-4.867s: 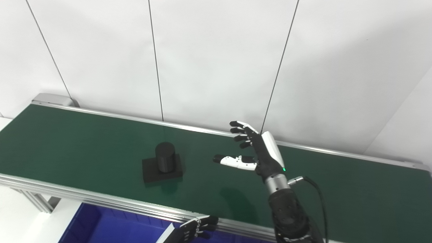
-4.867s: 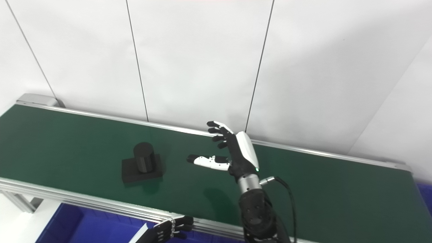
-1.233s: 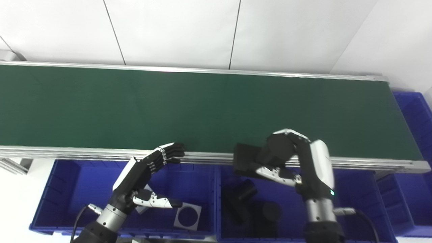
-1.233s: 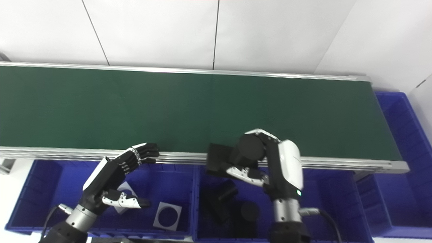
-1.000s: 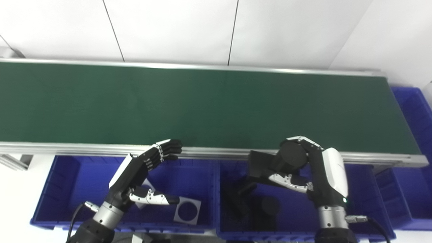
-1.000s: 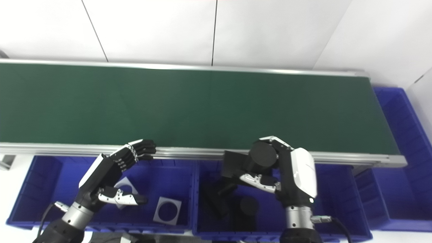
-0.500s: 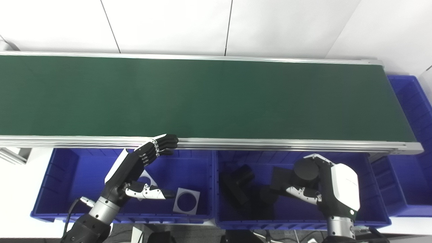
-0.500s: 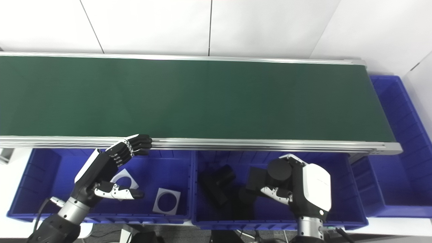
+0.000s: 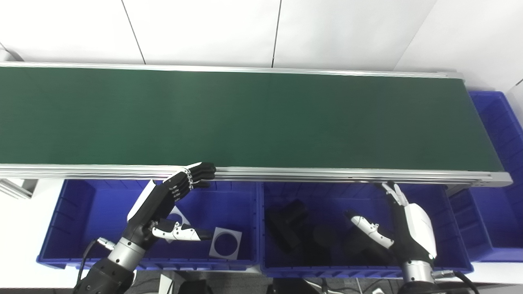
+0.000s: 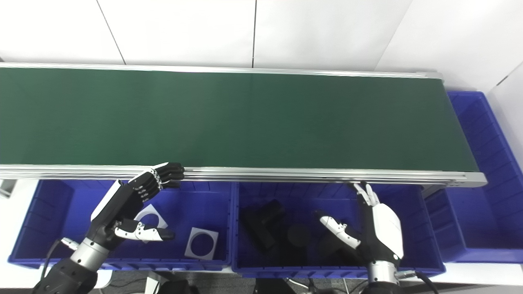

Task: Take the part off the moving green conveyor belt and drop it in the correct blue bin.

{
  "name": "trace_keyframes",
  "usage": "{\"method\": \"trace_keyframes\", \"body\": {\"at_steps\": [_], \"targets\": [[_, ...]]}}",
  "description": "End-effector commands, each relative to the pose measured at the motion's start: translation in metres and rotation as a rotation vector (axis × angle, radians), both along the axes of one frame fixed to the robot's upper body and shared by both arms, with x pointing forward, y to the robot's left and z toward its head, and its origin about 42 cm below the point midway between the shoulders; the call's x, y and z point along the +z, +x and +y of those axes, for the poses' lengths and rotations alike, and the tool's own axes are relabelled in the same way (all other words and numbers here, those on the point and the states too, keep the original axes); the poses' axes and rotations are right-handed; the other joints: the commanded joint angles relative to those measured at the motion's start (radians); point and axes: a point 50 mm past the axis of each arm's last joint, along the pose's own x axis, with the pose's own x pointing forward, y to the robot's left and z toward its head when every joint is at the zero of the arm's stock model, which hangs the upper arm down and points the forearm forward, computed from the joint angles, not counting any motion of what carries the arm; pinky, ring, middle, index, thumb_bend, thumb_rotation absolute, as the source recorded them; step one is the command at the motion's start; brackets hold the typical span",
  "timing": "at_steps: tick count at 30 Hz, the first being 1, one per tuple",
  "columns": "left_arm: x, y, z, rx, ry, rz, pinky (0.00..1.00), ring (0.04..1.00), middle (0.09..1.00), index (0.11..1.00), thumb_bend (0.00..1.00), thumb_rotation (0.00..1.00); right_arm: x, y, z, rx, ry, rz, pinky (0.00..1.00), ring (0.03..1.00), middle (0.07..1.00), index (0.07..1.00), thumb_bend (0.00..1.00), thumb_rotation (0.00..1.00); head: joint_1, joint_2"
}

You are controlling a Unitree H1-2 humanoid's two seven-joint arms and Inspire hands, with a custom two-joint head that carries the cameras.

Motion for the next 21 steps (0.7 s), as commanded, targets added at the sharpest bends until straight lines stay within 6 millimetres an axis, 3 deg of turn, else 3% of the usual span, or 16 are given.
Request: {"method": "trace_keyframes", "body": {"at_steps": [1, 9, 12, 16, 21], "targets": [[0.012, 0.004, 0.002, -0.007, -0.013, -0.054, 0.76, 0.813, 0.834, 0.819, 0.87, 0.19, 0.017, 0.001, 0.011, 0.034, 0.0, -0.091, 0.85, 0.997, 1.0, 0.953, 0.72, 0.79, 0.003, -0.003], [0.011, 0.004, 0.002, -0.01, -0.015, -0.052, 0.76, 0.814, 0.835, 0.822, 0.86, 0.18, 0.044, 0.004, 0.06, 0.155, 0.137, -0.306, 0.74, 0.891, 0.954, 0.942, 0.73, 0.67, 0.017, -0.01], [0.012, 0.003, 0.0, -0.007, -0.012, -0.055, 0.76, 0.815, 0.833, 0.82, 0.86, 0.18, 0.05, 0.007, 0.077, 0.217, 0.257, -0.369, 0.65, 0.81, 0.878, 0.918, 0.74, 0.49, 0.034, -0.013], [0.012, 0.001, -0.001, -0.003, -0.01, -0.057, 0.76, 0.817, 0.834, 0.823, 0.86, 0.18, 0.046, 0.013, 0.088, 0.31, 0.379, -0.399, 0.6, 0.757, 0.844, 0.882, 0.77, 0.38, 0.059, -0.016], [0.011, -0.003, -0.004, 0.001, -0.017, -0.062, 0.77, 0.822, 0.838, 0.828, 0.86, 0.18, 0.035, 0.016, 0.103, 0.374, 0.585, -0.352, 0.62, 0.764, 0.835, 0.882, 0.84, 0.33, 0.084, -0.022]]}}
